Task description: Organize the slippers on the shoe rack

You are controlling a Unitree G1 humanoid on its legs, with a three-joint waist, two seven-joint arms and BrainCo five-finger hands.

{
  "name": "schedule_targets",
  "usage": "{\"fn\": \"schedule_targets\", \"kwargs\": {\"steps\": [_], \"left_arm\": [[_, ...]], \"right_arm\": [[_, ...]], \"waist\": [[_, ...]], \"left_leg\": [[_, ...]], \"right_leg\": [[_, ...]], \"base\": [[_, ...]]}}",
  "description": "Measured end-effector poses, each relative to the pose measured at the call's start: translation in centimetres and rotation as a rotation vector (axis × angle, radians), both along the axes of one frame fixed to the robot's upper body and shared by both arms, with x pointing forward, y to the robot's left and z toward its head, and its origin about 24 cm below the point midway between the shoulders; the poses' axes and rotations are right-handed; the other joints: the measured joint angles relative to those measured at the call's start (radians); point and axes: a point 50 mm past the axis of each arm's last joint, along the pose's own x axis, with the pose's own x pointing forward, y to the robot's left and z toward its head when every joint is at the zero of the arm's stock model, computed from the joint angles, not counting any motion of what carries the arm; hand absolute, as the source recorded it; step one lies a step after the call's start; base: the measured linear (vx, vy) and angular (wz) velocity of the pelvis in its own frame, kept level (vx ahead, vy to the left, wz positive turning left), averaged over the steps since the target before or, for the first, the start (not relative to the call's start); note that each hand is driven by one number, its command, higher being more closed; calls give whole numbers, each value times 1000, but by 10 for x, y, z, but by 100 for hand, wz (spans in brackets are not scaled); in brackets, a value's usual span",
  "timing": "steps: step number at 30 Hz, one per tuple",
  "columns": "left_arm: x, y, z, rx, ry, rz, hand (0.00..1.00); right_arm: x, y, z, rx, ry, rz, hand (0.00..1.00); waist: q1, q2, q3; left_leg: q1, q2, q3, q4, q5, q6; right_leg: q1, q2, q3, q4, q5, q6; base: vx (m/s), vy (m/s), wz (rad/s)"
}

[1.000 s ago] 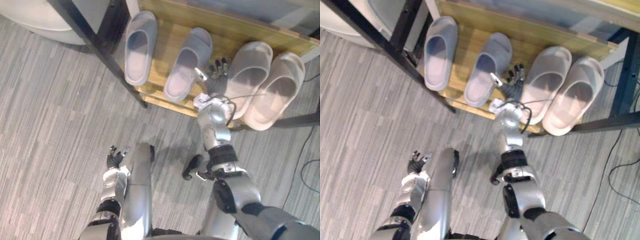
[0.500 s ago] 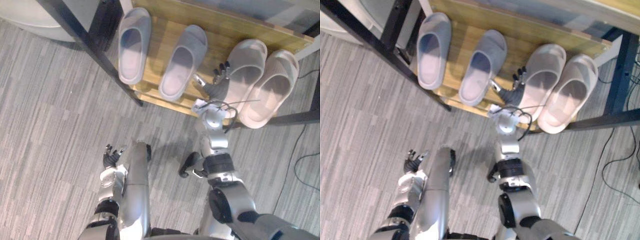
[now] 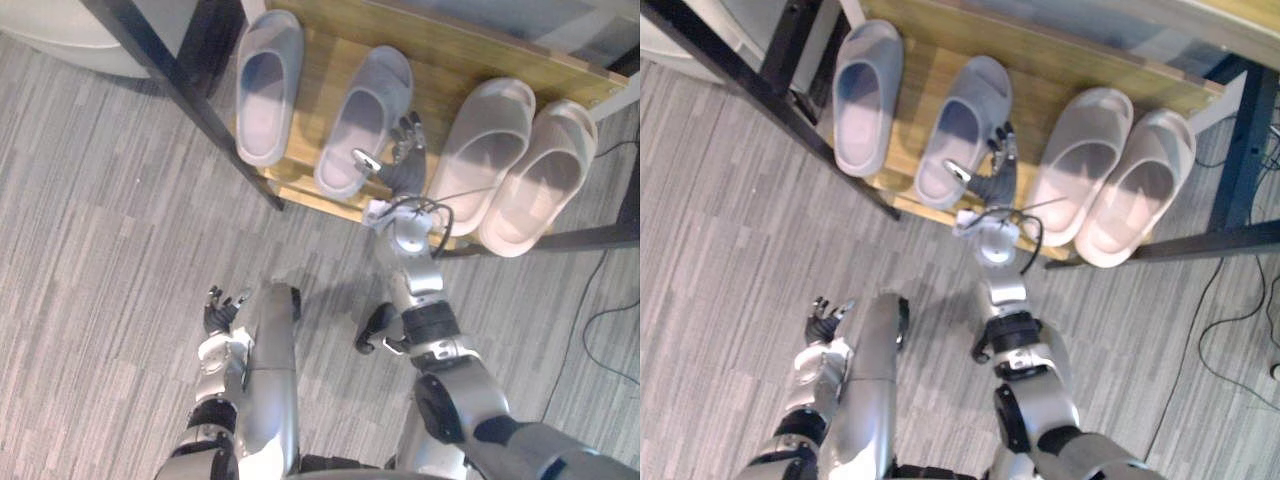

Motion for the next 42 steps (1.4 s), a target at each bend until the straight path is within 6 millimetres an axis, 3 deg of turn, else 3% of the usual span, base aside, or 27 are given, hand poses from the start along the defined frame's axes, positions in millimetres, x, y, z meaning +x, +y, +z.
{"fn": "schedule_targets", "kwargs": {"steps": [13,23,36,42], "left_arm": [[-8,4,-10,1,49,9,0],[-8,3,-10,2,52,3,0],[-10,-1,-15,-25,68,6,0],[-13,-2,-17,-29,77,7,0]], "right_arm": [[10,20,22,-33,-24,71,0],[20,7,34,-56,-31,48,0],[23,-2,31,-75,-19,29,0],[19,-19,12,-70,12,-10,0]], "waist": [[8,-4,2],[11,-3,2],[18,16,-9],[17,27,-22]], "left_leg": [[-28,-19,-19,5,1,1],[-49,-28,-24,24,3,5],[-33,-20,-8,20,4,6],[17,1,6,-14,10,12]], "right_leg": [[-3,-18,-21,1,-3,4],[-18,-31,-21,19,-6,8],[-16,-25,-9,13,7,-14],[23,-1,-8,-26,17,-9]], "base": [[1,-1,5],[-5,-1,3],[-4,-2,-3],[-15,-13,-9]]}}
